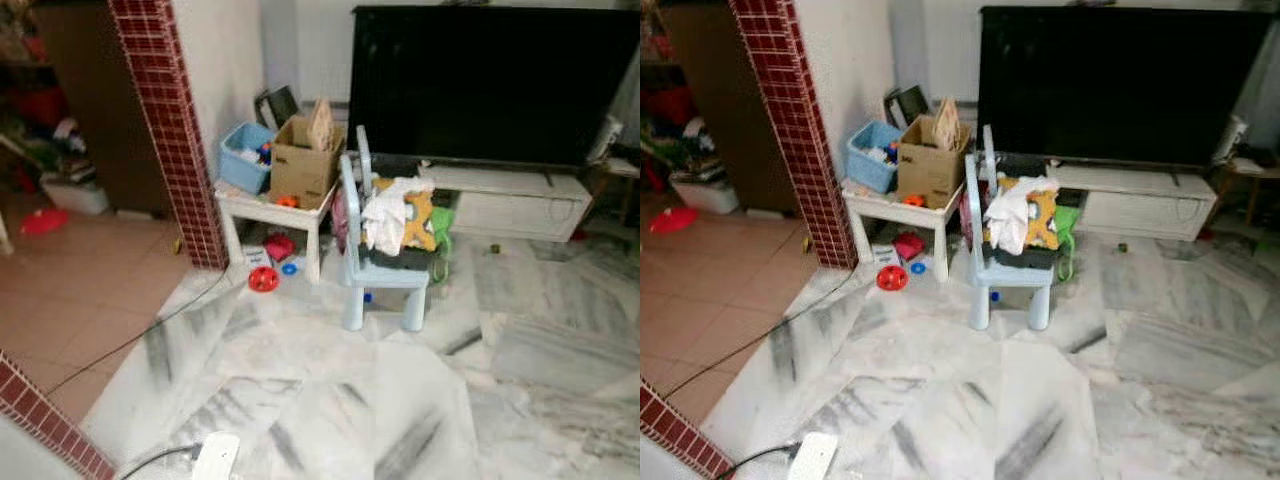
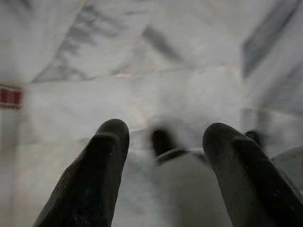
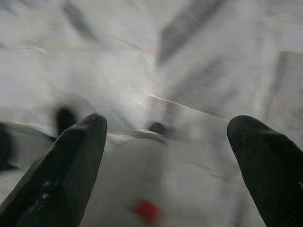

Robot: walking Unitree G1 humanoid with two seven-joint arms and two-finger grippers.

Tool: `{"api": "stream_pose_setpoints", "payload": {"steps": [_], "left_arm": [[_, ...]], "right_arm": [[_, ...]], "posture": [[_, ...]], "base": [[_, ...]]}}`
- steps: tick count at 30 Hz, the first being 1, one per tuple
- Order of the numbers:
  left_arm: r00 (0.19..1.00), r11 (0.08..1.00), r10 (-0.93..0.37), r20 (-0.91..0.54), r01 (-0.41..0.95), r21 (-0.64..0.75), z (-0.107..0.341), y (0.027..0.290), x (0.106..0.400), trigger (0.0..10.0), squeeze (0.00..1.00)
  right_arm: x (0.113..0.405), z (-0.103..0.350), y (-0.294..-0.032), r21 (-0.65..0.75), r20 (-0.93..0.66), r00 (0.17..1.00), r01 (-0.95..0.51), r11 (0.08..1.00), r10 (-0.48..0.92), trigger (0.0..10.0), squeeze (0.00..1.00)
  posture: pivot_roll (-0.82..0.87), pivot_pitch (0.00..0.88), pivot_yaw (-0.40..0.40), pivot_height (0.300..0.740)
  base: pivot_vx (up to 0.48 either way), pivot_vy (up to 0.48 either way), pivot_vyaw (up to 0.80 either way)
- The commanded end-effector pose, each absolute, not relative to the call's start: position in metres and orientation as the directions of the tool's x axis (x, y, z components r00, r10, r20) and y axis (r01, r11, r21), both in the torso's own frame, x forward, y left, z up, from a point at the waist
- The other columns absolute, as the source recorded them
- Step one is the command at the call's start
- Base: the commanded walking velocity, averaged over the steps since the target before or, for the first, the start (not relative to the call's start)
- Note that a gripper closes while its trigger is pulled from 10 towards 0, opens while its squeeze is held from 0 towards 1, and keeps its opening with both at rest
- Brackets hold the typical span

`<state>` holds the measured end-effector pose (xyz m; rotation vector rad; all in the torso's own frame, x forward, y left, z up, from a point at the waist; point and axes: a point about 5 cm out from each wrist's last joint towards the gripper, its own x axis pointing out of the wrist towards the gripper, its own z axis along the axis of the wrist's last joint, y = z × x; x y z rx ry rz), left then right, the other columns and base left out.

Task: Hang keys on a hook

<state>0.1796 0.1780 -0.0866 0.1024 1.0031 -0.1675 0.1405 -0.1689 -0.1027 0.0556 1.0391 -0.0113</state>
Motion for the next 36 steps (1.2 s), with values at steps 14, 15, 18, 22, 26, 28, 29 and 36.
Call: {"api": "stream_pose_setpoints", "payload": {"steps": [14,15,18,22,26,28,29,36], "left_arm": [[0.536,0.979,-0.123,-0.835,0.206,-0.012,-0.0854,0.1687,0.1835,10.0,0.0],[0.536,0.978,-0.124,-0.835,0.208,-0.012,-0.0854,0.1686,0.1835,10.0,0.0],[0.535,0.975,-0.128,-0.835,0.223,-0.007,-0.0853,0.1684,0.1836,10.0,0.0],[0.529,0.972,-0.128,-0.839,0.233,-0.001,-0.0858,0.1686,0.1827,10.0,0.0],[0.525,0.972,-0.124,-0.842,0.233,0.002,-0.0862,0.169,0.1819,10.0,0.0],[0.525,0.974,-0.123,-0.842,0.228,0.0,-0.0864,0.1691,0.1816,10.0,0.0],[0.524,0.974,-0.123,-0.843,0.228,0.0,-0.0864,0.1691,0.1815,10.0,0.0],[0.523,0.971,-0.125,-0.843,0.238,0.003,-0.0867,0.1691,0.1809,10.0,0.0]], "right_arm": [[0.1327,-0.1045,-0.1798,0.013,-0.874,0.486,0.047,0.999,-0.012,10.0,0.0],[0.1324,-0.1046,-0.1798,0.01,-0.875,0.485,0.045,0.999,-0.012,10.0,0.0],[0.1317,-0.1049,-0.18,0.004,-0.877,0.481,0.039,0.999,-0.015,10.0,0.0],[0.1309,-0.1052,-0.1803,-0.002,-0.878,0.478,0.032,0.999,-0.017,10.0,0.0],[0.1302,-0.1054,-0.1804,-0.004,-0.879,0.476,0.028,1.0,-0.017,10.0,0.0],[0.13,-0.1055,-0.1804,-0.005,-0.88,0.475,0.025,1.0,-0.017,10.0,0.0],[0.1297,-0.1056,-0.1804,-0.006,-0.881,0.474,0.023,1.0,-0.016,10.0,0.0],[0.1288,-0.1059,-0.1798,-0.009,-0.883,0.47,0.009,1.0,-0.012,10.0,0.0]], "posture": [[-0.08,0.0,0.023,0.74],[-0.08,0.0,0.021,0.74],[-0.08,0.0,0.02,0.74],[-0.08,0.0,0.019,0.74],[-0.08,0.0,0.017,0.74],[-0.08,0.0,0.016,0.74],[-0.07,0.0,0.015,0.74],[-0.07,0.0,0.015,0.74]], "base": [[0.0,0.0,0.0],[0.0,0.0,0.0],[0.0,0.0,0.0],[0.0,0.0,0.0],[0.0,0.0,0.0],[0.0,0.0,0.0],[0.0,0.0,0.0],[0.0,0.0,0.0]]}}
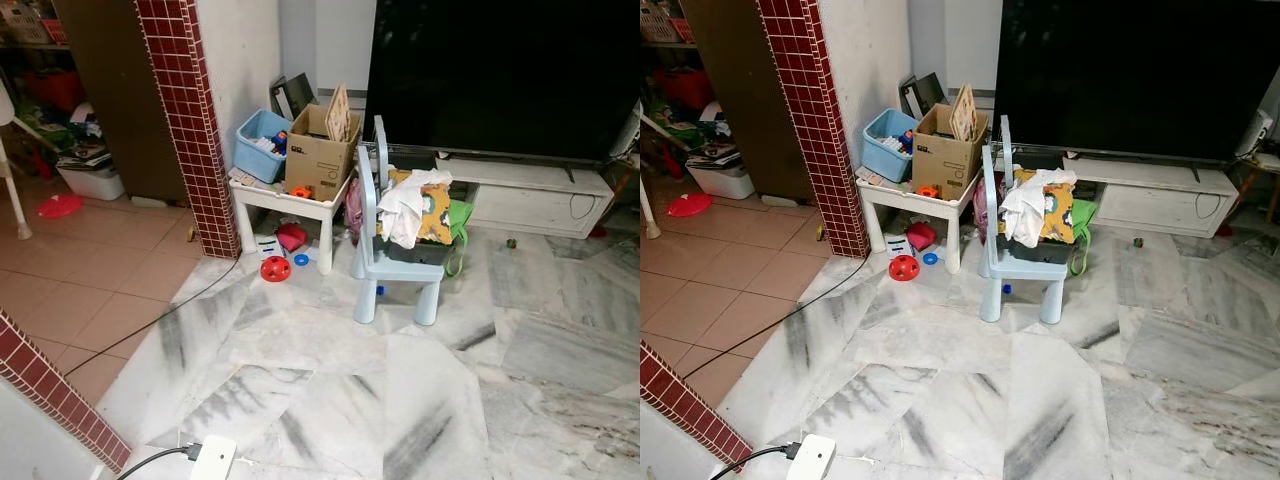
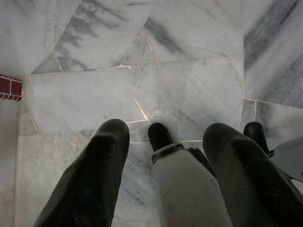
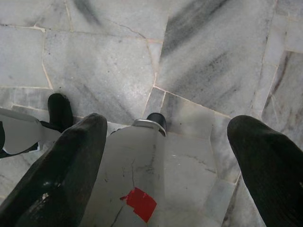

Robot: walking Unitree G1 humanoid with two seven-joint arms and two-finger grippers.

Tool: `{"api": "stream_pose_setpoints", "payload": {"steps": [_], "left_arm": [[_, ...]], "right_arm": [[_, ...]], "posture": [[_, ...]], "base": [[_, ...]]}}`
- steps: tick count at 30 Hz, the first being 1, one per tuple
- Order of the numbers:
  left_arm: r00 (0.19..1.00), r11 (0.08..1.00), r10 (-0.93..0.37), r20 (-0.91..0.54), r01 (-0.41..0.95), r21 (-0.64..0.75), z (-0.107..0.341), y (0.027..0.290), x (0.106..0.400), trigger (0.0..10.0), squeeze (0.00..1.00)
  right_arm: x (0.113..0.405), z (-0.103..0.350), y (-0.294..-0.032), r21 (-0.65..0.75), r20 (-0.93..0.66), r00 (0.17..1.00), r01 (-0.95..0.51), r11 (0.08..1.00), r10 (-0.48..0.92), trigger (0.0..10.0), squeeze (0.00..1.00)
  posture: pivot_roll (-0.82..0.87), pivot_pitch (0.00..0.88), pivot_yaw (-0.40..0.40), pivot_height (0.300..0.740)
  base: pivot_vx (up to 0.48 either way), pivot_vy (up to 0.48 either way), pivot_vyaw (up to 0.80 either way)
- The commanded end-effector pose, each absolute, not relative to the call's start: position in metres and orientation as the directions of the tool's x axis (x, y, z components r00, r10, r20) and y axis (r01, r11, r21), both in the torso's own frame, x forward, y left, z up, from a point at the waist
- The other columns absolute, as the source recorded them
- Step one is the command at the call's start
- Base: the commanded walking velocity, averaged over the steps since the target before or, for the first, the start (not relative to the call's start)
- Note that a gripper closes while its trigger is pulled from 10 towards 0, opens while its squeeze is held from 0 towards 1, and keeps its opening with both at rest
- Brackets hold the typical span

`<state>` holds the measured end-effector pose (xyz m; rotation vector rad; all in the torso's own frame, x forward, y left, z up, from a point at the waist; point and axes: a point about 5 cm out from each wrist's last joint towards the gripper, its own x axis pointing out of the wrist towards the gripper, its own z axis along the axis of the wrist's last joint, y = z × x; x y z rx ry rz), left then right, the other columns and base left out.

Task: Hang keys on a hook

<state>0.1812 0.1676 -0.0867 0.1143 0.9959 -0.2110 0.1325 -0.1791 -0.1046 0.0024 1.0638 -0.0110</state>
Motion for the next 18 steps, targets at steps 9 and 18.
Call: {"api": "stream_pose_setpoints", "payload": {"steps": [9,18], "left_arm": [[0.523,0.971,-0.126,-0.843,0.239,0.003,-0.0867,0.1691,0.1808,10.0,0.0],[0.523,0.971,-0.126,-0.843,0.239,0.003,-0.0867,0.1691,0.1808,10.0,0.0]], "right_arm": [[0.1284,-0.1061,-0.1799,-0.012,-0.885,0.466,0.007,1.0,-0.014,10.0,0.0],[0.1284,-0.1061,-0.1799,-0.012,-0.885,0.466,0.007,1.0,-0.014,10.0,0.0]], "posture": [[-0.07,0.0,0.015,0.74],[-0.07,0.0,0.015,0.74]], "base": [[0.0,0.0,0.0],[0.0,0.0,0.0]]}}
